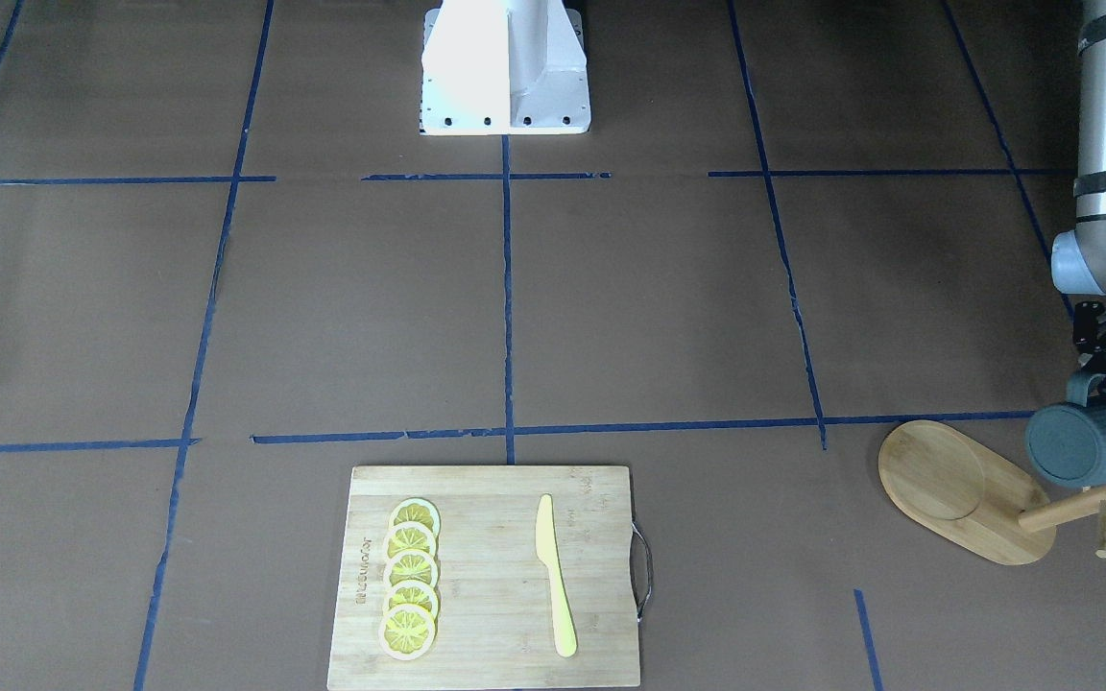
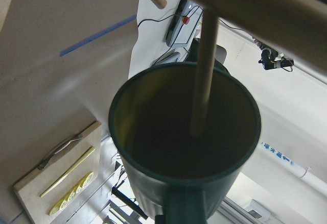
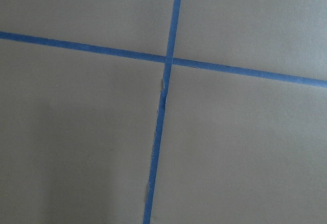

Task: Hang cup on storage rack
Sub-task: 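Hook the mug handle onto a rack peg with the left gripper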

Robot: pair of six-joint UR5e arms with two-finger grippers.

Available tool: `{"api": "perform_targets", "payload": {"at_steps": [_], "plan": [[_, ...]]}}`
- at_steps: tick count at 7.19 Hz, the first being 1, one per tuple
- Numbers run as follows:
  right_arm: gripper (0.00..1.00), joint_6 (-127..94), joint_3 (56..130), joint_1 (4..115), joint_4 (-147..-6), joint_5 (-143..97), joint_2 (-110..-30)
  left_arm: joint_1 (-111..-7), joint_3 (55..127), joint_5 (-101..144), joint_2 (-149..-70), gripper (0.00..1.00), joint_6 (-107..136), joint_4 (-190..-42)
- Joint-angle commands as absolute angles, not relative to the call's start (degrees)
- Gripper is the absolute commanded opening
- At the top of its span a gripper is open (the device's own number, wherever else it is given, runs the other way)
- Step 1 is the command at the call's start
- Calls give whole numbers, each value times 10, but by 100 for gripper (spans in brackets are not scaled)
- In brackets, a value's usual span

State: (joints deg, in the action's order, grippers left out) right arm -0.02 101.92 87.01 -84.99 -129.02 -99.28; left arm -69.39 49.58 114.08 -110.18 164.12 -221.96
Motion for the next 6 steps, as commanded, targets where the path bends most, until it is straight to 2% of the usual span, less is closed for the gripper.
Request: {"api": "perform_targets", "payload": {"at_steps": [1, 2, 3, 4, 6], "plan": [[100, 0, 1020, 870, -850, -1290, -992, -693, 488, 1140, -1103, 19, 1641, -2220], [100, -1, 1020, 870, -850, -1290, -993, -693, 484, 1140, -1106, 38, 1641, -2220], [100, 0, 1020, 870, -850, -1290, -993, -693, 481, 1140, -1107, 76, 1641, -2220], [100, 0, 1020, 870, -850, -1290, -993, -693, 481, 1140, -1107, 100, 1641, -2220], [100, -1, 1020, 870, -850, -1290, -993, -693, 481, 1141, -1107, 100, 1641, -2220]]}}
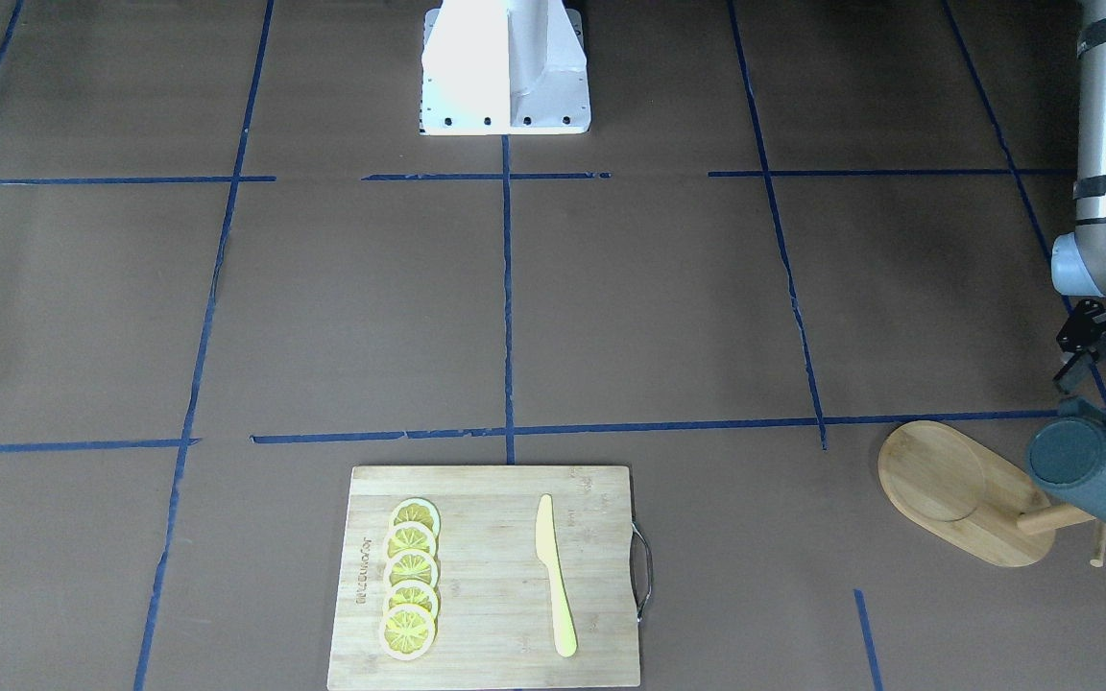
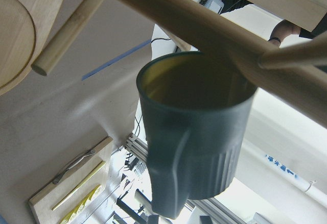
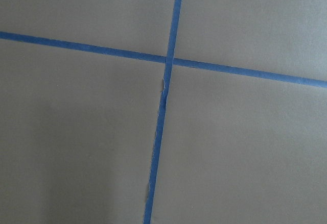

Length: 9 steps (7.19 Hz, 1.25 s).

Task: Hang cup on storage rack
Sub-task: 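Hook the mug handle onto a rack peg with the left gripper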

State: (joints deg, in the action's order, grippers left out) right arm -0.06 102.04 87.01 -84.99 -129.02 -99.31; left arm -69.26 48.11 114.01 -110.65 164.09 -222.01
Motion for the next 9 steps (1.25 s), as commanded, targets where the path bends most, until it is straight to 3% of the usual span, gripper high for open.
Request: {"api": "perform_targets", "payload": {"at_steps": [1, 4, 9], "plan": [[100, 0, 1020, 870, -850, -1290, -993, -693, 484, 1142, -1105, 100, 1641, -2220], [100, -1, 1020, 870, -850, -1290, -993, -700, 532, 1184, -1086, 100, 1625, -2222], [100, 1, 1020, 870, -850, -1291, -995, -735, 587, 1371, -1028, 100, 1337, -2190]]}}
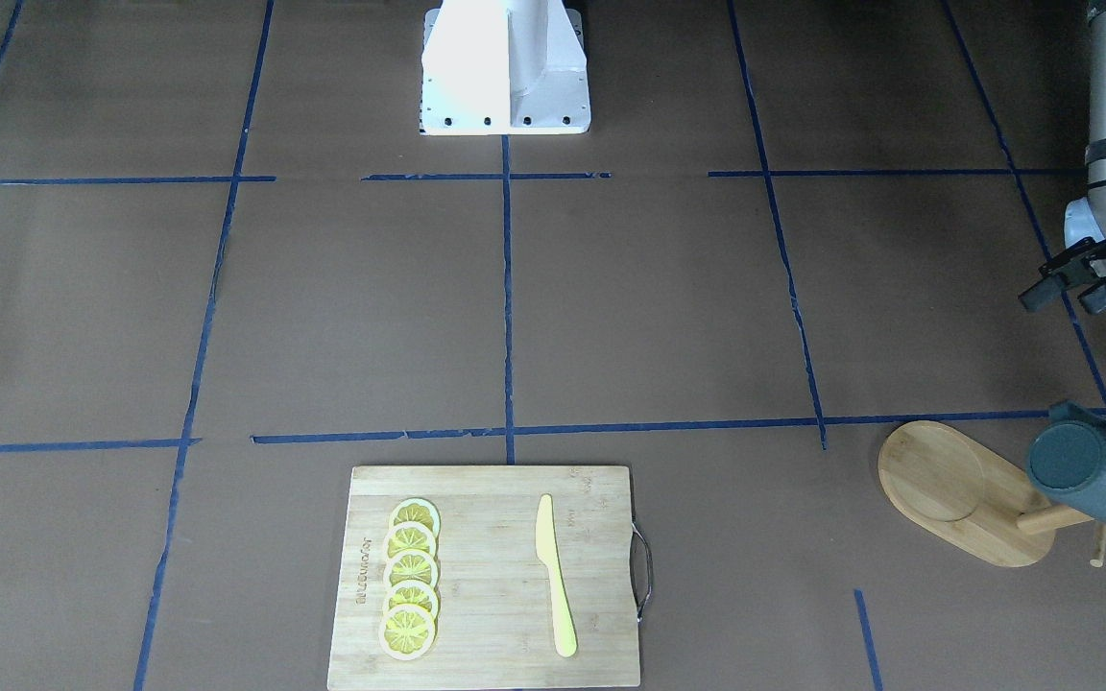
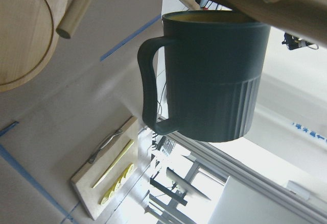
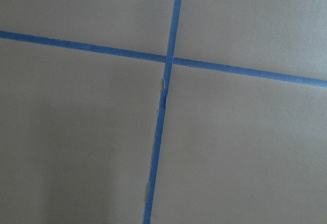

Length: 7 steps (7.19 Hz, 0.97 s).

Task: Hang cup on storage rack
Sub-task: 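Hook the mug handle onto a rack peg with the left gripper, then release the mug and withdraw the left gripper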

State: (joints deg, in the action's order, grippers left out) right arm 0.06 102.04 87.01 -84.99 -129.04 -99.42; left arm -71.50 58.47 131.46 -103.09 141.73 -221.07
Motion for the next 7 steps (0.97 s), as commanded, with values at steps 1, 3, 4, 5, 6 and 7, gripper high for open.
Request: {"api": "perform_targets", "payload": {"at_steps": [1, 3, 4, 5, 6, 7], "plan": [[100, 1, 1020, 870, -850, -1291, -997, -772, 586, 1446, -1028, 100, 1216, -2144], [100, 2, 1021, 870, -850, -1291, -999, -796, 584, 1478, -1024, 100, 1010, -2053], [100, 2, 1020, 870, -850, -1291, -999, -795, 584, 1477, -1002, 100, 898, -2014], [100, 2, 1021, 870, -850, -1292, -999, -794, 584, 1476, -988, 100, 787, -1960], [100, 2, 1021, 870, -850, -1292, -999, -794, 584, 1473, -977, 100, 662, -1899], [100, 2, 1021, 870, -850, -1292, -999, -795, 584, 1461, -966, 96, 563, -1853]]}}
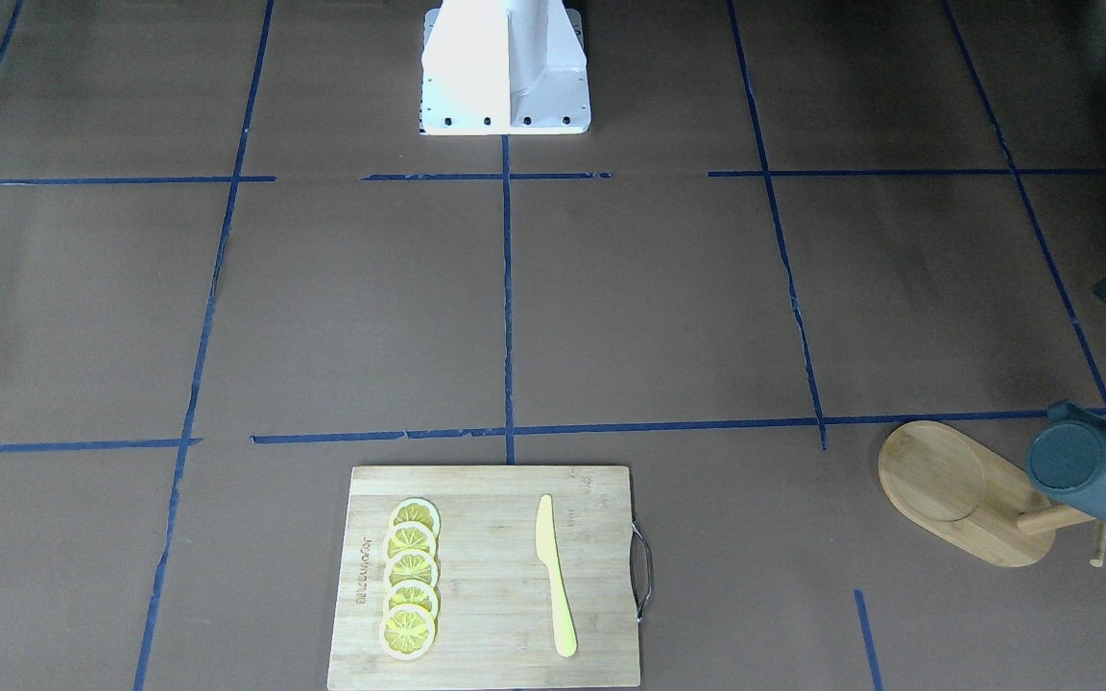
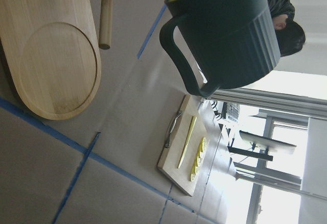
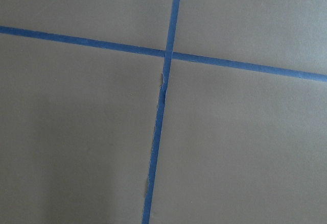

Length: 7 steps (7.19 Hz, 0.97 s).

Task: Hang cup on storage rack
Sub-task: 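Release the mug and withdraw the left gripper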

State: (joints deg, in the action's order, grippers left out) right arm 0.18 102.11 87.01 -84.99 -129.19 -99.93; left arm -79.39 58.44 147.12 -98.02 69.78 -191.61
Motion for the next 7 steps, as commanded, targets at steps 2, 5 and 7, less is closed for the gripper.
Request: {"api": "perform_targets", "payload": {"at_steps": [2, 5, 7], "plan": [[100, 2, 1020, 870, -850, -1292, -999, -795, 585, 1407, -960, 99, 396, -1771], [100, -2, 1020, 869, -851, -1293, -999, -799, 586, 1343, -953, 99, 128, -1596], [100, -1, 1020, 868, -851, -1295, -999, -805, 587, 1343, -953, 99, 43, -1466]]}}
